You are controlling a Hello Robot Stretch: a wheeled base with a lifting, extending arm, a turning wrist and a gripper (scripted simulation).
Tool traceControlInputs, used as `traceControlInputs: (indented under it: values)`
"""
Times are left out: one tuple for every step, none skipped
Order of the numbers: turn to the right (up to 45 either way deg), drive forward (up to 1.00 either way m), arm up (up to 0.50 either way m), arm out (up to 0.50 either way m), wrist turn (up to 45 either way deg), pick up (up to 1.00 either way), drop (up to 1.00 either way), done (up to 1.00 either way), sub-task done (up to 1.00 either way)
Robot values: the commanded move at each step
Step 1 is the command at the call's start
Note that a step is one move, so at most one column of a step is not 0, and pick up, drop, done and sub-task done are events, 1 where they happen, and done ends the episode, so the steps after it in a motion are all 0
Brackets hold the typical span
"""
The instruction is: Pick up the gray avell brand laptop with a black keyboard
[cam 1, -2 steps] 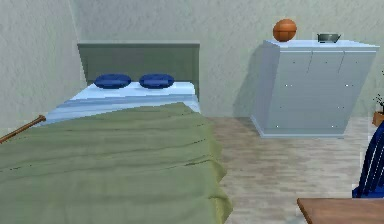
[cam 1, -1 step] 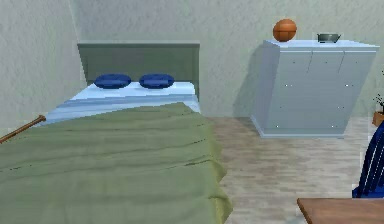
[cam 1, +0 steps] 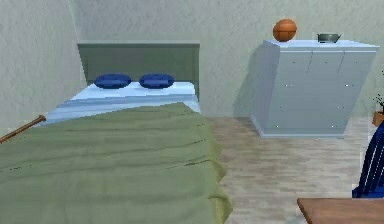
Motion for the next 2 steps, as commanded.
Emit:
traceControlInputs:
  values:
    - [0.0,0.0,0.0,0.3,0.0,0.0,0.0,0.0,0.0]
    - [0.0,0.0,0.0,0.0,45.0,0.0,0.0,0.0,0.0]
